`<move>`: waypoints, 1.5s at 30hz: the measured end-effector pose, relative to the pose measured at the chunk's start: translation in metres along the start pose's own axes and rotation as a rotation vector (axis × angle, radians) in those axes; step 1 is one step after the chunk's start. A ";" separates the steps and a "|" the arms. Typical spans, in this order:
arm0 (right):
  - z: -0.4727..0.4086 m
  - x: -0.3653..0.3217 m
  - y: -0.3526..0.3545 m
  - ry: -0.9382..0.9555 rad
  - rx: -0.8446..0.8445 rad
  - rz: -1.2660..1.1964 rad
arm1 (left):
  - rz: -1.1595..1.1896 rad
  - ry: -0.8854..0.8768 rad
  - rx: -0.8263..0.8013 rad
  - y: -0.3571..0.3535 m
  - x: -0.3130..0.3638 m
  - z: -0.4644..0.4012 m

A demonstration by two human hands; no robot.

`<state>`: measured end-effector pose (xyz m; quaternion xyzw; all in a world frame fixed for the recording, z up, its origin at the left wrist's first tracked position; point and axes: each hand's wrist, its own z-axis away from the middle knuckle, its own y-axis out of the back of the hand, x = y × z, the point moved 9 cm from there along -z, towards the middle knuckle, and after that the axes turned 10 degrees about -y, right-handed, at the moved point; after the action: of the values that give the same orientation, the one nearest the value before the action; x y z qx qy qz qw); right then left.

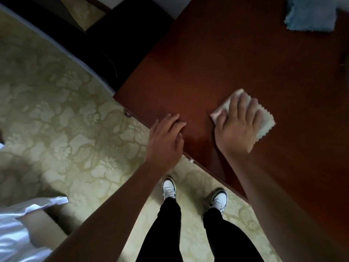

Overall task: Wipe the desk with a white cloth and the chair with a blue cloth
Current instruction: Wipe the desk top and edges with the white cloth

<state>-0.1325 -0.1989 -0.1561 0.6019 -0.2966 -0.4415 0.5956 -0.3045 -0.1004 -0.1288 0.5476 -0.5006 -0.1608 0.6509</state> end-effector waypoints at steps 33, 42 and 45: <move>0.051 0.131 0.027 -0.042 -0.009 -0.116 | 0.026 -0.549 -0.006 -0.086 0.185 -0.039; 0.117 0.455 0.082 -0.369 0.157 -0.152 | 0.161 -0.765 -0.149 -0.220 0.428 0.024; 0.161 0.577 0.103 -0.537 0.185 -0.145 | 0.224 -0.856 -0.229 -0.264 0.516 0.059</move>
<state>-0.0067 -0.7939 -0.1421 0.5349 -0.4386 -0.5975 0.4056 -0.0334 -0.6157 -0.1202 0.2989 -0.7597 -0.3554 0.4552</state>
